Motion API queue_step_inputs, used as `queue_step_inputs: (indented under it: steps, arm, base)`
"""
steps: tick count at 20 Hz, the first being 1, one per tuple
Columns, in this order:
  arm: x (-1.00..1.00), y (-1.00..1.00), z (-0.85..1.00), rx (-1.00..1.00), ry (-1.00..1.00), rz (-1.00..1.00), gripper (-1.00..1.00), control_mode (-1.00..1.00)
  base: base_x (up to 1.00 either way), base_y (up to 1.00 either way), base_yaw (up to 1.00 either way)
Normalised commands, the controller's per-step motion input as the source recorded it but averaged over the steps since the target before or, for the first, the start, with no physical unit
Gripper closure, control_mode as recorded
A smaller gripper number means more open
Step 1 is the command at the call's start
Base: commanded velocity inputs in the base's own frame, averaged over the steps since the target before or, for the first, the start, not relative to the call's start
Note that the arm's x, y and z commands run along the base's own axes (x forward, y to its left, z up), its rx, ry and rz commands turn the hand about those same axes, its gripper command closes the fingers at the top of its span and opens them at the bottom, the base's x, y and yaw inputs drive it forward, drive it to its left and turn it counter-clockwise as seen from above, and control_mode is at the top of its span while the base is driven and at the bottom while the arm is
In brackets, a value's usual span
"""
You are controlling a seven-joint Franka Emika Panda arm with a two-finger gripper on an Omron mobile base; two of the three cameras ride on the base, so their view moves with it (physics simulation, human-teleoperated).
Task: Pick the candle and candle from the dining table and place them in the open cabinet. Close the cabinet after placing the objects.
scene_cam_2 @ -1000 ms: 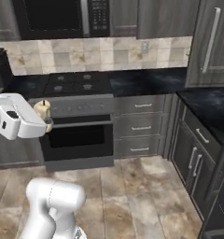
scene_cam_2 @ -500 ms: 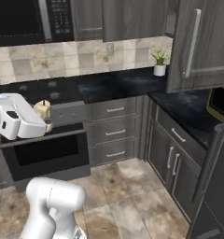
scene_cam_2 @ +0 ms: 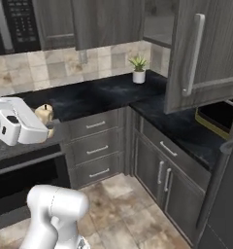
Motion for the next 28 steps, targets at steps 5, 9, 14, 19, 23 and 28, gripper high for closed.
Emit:
queue_step_inputs:
  steps: [5, 9, 14, 19, 23, 28]
  arm:
    - [0.0, 0.0, 0.0, 0.0, 0.0, 0.0, 1.0, 1.0]
    - [0.0, 0.0, 0.0, 0.0, 0.0, 0.0, 1.0, 1.0]
    - [0.0, 0.0, 0.0, 0.0, 0.0, 0.0, 1.0, 1.0]
    - [0.0, 0.0, 0.0, 0.0, 0.0, 0.0, 1.0, 1.0]
    - [0.0, 0.0, 0.0, 0.0, 0.0, 0.0, 1.0, 1.0]
    - [0.0, 0.0, 0.0, 0.0, 0.0, 0.0, 1.0, 1.0]
  base:
    - [0.75, 0.0, -0.33]
    - [0.72, 0.0, -0.33]
    - [0.75, 0.0, -0.33]
    - [0.74, 0.0, -0.33]
    - [0.69, 0.0, -0.33]
    - [0.64, 0.0, -0.32]
